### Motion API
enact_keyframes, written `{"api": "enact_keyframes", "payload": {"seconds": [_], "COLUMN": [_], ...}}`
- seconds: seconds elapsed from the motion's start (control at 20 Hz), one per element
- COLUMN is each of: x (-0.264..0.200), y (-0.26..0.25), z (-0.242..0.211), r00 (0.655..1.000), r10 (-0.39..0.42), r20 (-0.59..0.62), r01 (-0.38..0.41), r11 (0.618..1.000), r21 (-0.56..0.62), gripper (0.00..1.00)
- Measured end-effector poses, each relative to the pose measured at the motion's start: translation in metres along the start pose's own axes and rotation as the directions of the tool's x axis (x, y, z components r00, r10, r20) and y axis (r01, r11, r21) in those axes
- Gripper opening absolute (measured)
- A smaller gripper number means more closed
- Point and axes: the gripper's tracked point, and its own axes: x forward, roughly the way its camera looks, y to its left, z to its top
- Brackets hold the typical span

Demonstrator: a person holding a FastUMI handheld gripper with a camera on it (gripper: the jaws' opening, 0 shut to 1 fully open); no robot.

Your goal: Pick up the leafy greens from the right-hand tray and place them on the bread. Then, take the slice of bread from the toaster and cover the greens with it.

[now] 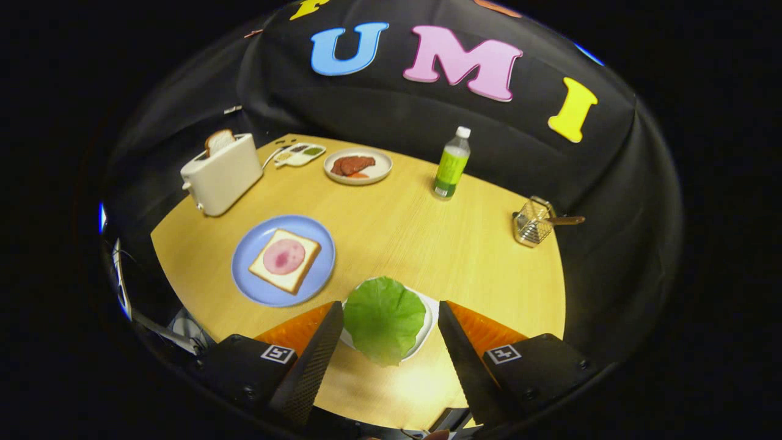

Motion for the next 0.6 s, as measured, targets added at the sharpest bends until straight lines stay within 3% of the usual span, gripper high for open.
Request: {"api": "enact_keyframes", "payload": {"seconds": [0.3,0.6], "x": [0.065,0.105], "y": [0.007,0.008], "z": [-0.047,-0.059], "r00": [0.984,0.965], "r10": [0.087,0.134], "r20": [-0.153,-0.225], "r01": [-0.091,-0.137], "r11": [0.996,0.991], "r21": [-0.022,0.004], "gripper": [0.94,0.87]}}
